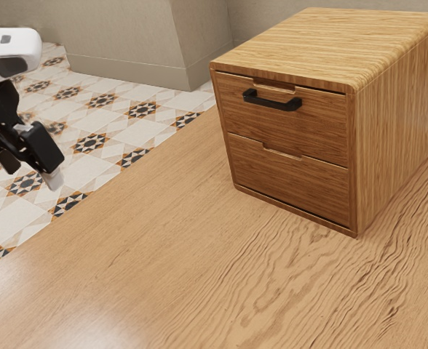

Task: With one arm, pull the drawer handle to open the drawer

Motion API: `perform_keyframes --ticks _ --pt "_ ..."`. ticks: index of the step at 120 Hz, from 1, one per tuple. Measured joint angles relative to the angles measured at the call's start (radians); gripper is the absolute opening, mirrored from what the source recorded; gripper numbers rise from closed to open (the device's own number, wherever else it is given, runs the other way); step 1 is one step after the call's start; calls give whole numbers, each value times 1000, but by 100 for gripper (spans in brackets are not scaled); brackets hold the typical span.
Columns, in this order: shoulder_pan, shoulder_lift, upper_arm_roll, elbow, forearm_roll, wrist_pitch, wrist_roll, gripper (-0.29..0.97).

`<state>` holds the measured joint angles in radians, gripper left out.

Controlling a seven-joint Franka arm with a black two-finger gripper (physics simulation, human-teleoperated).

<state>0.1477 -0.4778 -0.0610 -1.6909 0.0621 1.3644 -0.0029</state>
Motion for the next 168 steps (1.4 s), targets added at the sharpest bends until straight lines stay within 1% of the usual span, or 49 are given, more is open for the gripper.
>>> perform_keyframes --ticks 9,17,24,37,45,53,69,100,124,147,168 --pt "1 -62 0 -112 -13 41 -2 68" --pt "2 -111 2 -231 -19 109 5 68" --pt "-3 -130 17 -303 -45 164 5 68" --pt "-38 -142 27 -361 -94 198 -8 68" --pt "-50 -145 28 -372 -108 211 -1 68" --pt "-54 -144 30 -372 -113 231 41 68" --pt "-51 -136 31 -370 -119 298 238 68" --pt "-57 -91 21 -353 -120 406 744 68" --pt "-70 -3 16 -288 -117 455 1074 68" --pt "-91 72 -5 -205 -113 509 1296 68" --pt "-82 146 -26 -192 -114 647 1380 68"
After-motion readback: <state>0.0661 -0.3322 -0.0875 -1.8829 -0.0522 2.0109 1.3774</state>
